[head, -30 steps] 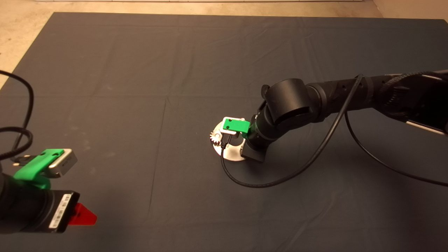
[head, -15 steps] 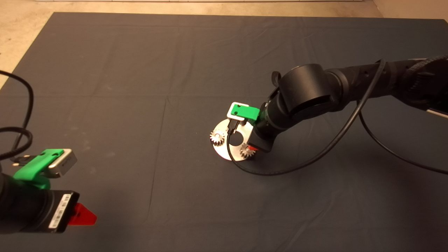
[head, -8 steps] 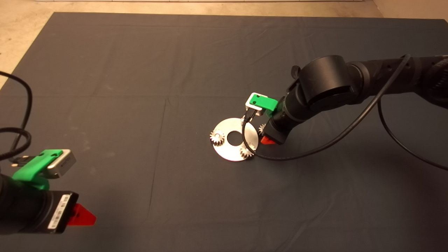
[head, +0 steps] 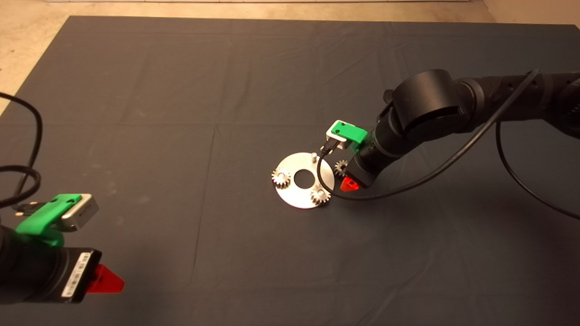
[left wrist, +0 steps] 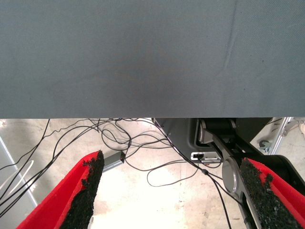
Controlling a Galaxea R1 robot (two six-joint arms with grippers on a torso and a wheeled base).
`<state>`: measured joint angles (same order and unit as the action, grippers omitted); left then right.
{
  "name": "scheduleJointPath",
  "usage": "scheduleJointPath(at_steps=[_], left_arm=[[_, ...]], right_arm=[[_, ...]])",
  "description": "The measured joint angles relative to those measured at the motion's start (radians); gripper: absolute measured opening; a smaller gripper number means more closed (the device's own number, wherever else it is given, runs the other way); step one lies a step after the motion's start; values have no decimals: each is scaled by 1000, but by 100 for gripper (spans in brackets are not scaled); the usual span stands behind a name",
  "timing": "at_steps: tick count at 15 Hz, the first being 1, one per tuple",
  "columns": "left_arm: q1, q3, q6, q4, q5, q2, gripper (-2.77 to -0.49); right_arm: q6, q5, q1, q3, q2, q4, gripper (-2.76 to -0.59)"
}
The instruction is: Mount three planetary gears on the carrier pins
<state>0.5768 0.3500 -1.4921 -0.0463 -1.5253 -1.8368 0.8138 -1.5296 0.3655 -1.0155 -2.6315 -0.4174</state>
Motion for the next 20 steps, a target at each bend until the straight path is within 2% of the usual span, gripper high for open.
scheduleJointPath(at_steps=[2,5,7,15,16,20], left_arm=[[0,-1,0,2,0,0,-122],[0,-1,0,2,0,0,-122],[0,-1,1,2,0,0,-122],[0,-1,4,2,0,-3,-122],[0,-1,4,2,0,-3,-122],[0,-1,4,2,0,-3,-122]], right_arm=[[3,0,0,-42,0,0,-76],[3,-1,0,-97,-6,1,-74],[3,0,0,-117,-12,1,-63],[3,0,0,-173,-53,8,-63],[3,0,0,-180,-57,11,-63],[7,0,-3,-206,-62,59,-63]])
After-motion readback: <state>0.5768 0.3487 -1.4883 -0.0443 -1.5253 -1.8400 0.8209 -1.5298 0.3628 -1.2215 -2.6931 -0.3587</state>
